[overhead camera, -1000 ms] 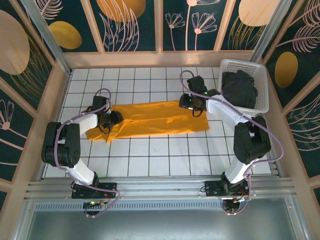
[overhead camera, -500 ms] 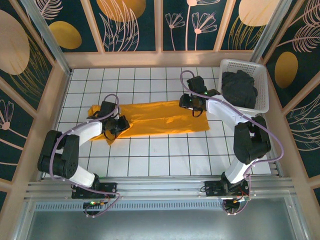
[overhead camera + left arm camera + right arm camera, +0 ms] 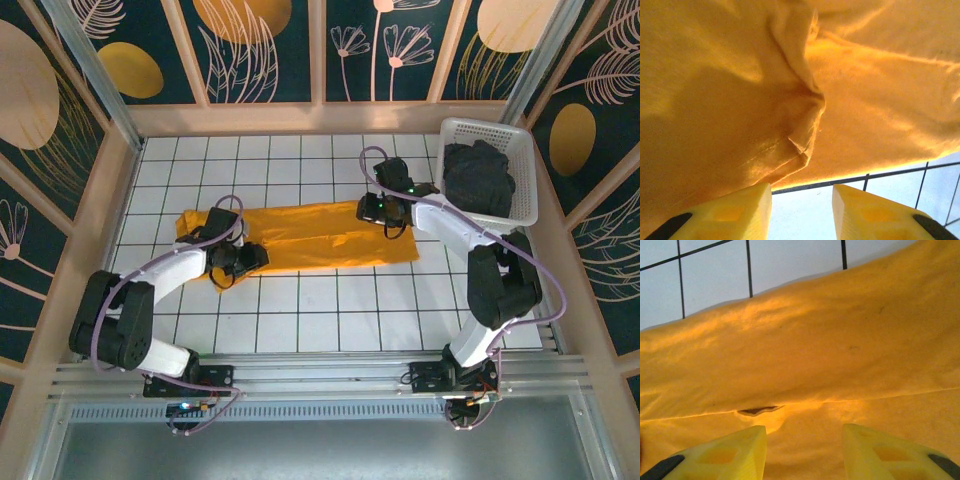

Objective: Fold and stack the t-shirts

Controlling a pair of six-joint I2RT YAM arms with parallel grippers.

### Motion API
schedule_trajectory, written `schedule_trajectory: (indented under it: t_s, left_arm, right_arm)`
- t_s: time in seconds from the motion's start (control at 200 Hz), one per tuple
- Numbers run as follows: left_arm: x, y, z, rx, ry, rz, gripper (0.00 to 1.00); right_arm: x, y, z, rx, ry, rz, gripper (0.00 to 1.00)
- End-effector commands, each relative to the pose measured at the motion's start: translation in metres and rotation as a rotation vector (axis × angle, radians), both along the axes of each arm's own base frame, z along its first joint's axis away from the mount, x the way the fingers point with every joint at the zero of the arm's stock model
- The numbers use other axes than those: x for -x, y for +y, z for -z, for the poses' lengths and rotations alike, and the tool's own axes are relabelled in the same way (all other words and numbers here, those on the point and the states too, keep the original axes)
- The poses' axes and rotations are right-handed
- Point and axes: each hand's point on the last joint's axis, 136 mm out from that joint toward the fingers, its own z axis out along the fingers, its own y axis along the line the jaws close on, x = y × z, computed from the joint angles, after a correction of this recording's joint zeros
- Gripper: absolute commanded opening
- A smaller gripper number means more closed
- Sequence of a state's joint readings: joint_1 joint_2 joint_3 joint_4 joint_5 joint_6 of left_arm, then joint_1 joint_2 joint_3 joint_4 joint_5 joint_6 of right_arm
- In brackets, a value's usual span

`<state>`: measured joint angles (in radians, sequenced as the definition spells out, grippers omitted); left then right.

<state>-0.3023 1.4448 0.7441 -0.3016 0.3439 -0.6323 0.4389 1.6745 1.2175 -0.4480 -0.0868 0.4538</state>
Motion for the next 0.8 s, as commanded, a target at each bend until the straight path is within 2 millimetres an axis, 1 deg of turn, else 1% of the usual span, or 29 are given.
schedule_trajectory:
  t_s: [0.0,0.045,0.105,0.165,0.25,0.36,0.41,0.475,0.535,0.656,0.791]
  left_arm:
    - [-0.013,0.035,-0.017,-0.138,-0.038,-0.11,0.39]
    - [-0.015,0.058,-0.013,-0.181,-0.014,-0.187,0.41]
    - [-0.017,0.093,-0.007,-0.224,0.016,-0.306,0.45]
    - [-0.023,0.118,-0.007,-0.222,0.012,-0.39,0.47]
    - [-0.034,0.14,-0.008,-0.246,-0.007,-0.436,0.47]
    - [-0.043,0.161,0.002,-0.262,0.01,-0.465,0.46]
    - [-0.046,0.168,0.006,-0.266,0.015,-0.469,0.46]
    - [-0.05,0.17,0.011,-0.267,0.021,-0.463,0.45]
    - [-0.052,0.167,0.016,-0.252,0.025,-0.45,0.43]
    - [-0.051,0.165,0.026,-0.243,0.04,-0.447,0.41]
    - [-0.053,0.162,0.03,-0.223,0.045,-0.44,0.35]
  right_arm:
    - [0.004,0.014,-0.023,-0.084,-0.062,-0.048,0.45]
    - [0.006,0.02,-0.027,-0.11,-0.073,-0.074,0.45]
    - [0.01,0.032,-0.035,-0.162,-0.095,-0.136,0.47]
    - [0.016,0.049,-0.042,-0.222,-0.106,-0.215,0.48]
    - [0.027,0.072,-0.05,-0.297,-0.105,-0.32,0.49]
    - [0.037,0.091,-0.056,-0.341,-0.106,-0.396,0.49]
    - [0.039,0.094,-0.055,-0.339,-0.099,-0.403,0.49]
    - [0.04,0.097,-0.056,-0.338,-0.098,-0.407,0.49]
    - [0.04,0.096,-0.054,-0.333,-0.095,-0.4,0.49]
    - [0.04,0.094,-0.053,-0.322,-0.092,-0.388,0.49]
    - [0.04,0.093,-0.051,-0.316,-0.089,-0.381,0.49]
